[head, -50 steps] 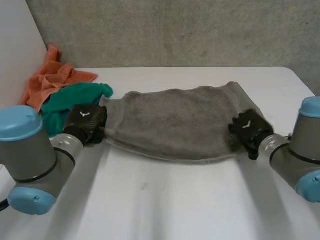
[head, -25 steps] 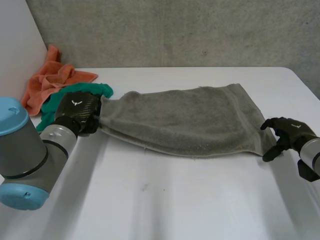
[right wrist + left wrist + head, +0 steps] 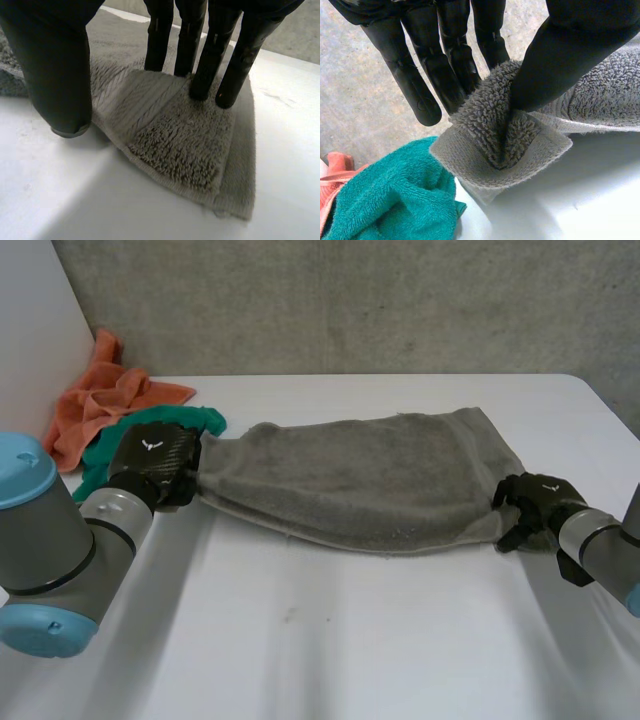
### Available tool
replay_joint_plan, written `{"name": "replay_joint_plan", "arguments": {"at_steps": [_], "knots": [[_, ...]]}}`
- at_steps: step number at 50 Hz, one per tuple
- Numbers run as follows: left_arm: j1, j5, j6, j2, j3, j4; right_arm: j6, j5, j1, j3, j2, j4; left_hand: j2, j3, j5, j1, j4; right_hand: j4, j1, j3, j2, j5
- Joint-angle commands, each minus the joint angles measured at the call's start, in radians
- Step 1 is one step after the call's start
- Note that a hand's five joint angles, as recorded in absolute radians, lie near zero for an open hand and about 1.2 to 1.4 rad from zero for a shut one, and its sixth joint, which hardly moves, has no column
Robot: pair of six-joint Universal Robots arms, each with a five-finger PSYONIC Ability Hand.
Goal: Fold the laundry.
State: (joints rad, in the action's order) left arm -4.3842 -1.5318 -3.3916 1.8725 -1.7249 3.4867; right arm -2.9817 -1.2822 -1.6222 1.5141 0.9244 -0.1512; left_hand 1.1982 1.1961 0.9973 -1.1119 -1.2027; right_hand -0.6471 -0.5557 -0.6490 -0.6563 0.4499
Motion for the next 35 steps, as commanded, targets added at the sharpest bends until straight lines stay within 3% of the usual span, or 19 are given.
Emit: {"name": "replay_joint_plan", "arguments": {"at_steps": [1, 3, 10, 13, 18, 22, 25, 30, 35], "knots": [[0.0, -0.001, 0.0, 0.001, 0.001, -0.002, 0.0, -0.015, -0.01, -0.051, -0.03, 0.001, 0.198, 0.2, 0.224, -0.284, -0.194, -0.561, -0.652, -0.559, -0.552, 0.584], [0.0, -0.002, -0.002, 0.001, -0.001, -0.003, 0.004, -0.035, -0.008, -0.067, -0.03, 0.008, 0.198, 0.2, 0.224, -0.284, -0.194, -0.748, -0.84, -0.747, -0.739, 0.771], [-0.001, -0.002, -0.011, -0.012, -0.007, -0.087, 0.067, -0.037, 0.002, -0.06, 0.066, 0.033, 0.198, 0.2, 0.224, -0.284, -0.194, -0.749, -0.841, -0.747, -0.74, 0.772], [-0.005, -0.002, -0.018, -0.039, -0.013, -0.194, 0.206, -0.009, 0.002, -0.032, 0.163, 0.131, 0.198, 0.2, 0.224, -0.284, -0.194, -0.749, -0.841, -0.747, -0.74, 0.772], [-0.005, 0.001, -0.049, -0.072, -0.019, -0.385, 0.562, 0.008, 0.013, 0.007, 0.258, 0.407, 0.198, 0.2, 0.224, -0.284, -0.194, -0.749, -0.841, -0.747, -0.74, 0.772], [0.005, -0.001, -0.148, -0.084, -0.059, -0.535, 0.786, -0.017, 0.079, 0.066, 0.278, 0.635, 0.198, 0.2, 0.224, -0.284, -0.194, -0.749, -0.841, -0.747, -0.74, 0.772], [0.014, -0.007, -0.222, -0.088, -0.108, -0.601, 0.871, -0.019, 0.119, 0.11, 0.33, 0.746, 0.198, 0.2, 0.224, -0.284, -0.194, -0.749, -0.841, -0.747, -0.74, 0.772], [0.052, -0.013, -0.29, -0.099, -0.15, -0.655, 0.899, -0.019, 0.136, 0.155, 0.395, 0.754, 0.198, 0.2, 0.224, -0.284, -0.194, -0.749, -0.841, -0.747, -0.74, 0.772], [0.063, -0.008, -0.296, -0.093, -0.096, -0.609, 0.88, 0.014, 0.125, 0.144, 0.396, 0.719, 0.198, 0.2, 0.224, -0.284, -0.194, -0.749, -0.841, -0.747, -0.74, 0.772]]}}
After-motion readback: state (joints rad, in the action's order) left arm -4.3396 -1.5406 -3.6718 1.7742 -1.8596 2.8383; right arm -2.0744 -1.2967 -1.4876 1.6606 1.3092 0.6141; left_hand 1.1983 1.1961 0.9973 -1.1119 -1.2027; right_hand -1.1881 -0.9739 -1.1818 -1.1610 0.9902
